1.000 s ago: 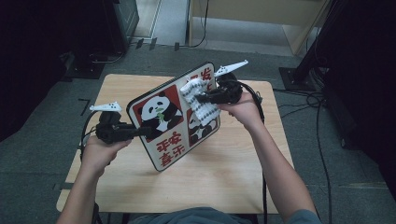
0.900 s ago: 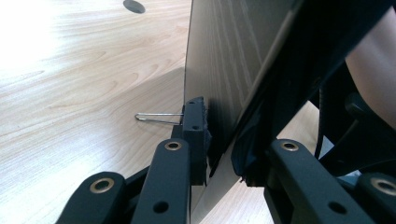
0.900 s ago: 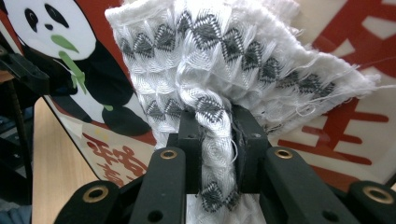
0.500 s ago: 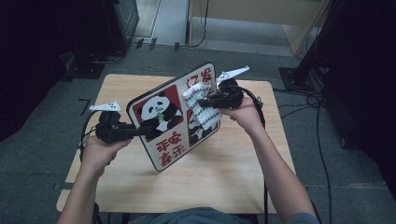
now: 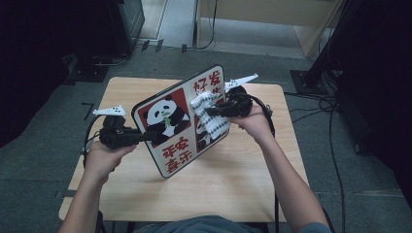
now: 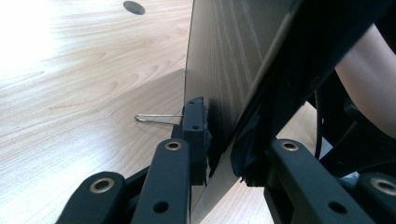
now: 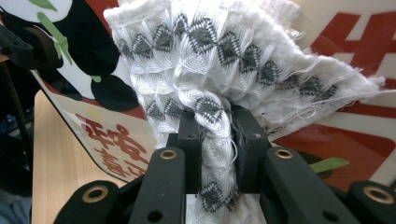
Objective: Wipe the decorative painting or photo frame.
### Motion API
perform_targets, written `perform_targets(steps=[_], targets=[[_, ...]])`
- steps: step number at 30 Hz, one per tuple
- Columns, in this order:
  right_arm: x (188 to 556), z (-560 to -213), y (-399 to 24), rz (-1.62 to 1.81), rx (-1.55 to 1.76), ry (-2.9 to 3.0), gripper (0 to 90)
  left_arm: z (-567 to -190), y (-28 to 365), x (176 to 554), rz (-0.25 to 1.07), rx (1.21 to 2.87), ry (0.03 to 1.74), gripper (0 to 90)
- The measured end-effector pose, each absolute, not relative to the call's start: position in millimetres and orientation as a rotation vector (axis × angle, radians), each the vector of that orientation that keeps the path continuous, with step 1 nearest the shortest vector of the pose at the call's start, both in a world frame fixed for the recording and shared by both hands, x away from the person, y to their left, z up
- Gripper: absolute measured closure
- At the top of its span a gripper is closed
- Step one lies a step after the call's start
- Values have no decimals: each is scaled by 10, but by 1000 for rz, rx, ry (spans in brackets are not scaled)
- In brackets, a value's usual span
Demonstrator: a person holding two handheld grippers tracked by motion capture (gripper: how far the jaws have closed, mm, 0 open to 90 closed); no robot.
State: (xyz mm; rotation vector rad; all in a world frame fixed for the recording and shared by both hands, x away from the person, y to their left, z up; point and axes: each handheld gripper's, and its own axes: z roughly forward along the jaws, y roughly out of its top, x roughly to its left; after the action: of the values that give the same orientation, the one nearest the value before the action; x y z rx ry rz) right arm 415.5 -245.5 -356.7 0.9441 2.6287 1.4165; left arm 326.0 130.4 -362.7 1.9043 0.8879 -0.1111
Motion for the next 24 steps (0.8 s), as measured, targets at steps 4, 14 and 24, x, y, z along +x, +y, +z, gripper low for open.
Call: perform_targets(steps=[4, 14, 24], targets=[[4145, -3626, -2462, 1401, 948, 2640, 769, -3627, 1304, 3259, -111, 1904, 889, 766], [4118, -3741, -2471, 1372, 954, 2655, 768, -3630, 1306, 3260, -115, 1902, 887, 765], [4111, -3870, -2482, 1325, 989, 2692, 767, -3638, 1310, 3262, -125, 1896, 886, 761]])
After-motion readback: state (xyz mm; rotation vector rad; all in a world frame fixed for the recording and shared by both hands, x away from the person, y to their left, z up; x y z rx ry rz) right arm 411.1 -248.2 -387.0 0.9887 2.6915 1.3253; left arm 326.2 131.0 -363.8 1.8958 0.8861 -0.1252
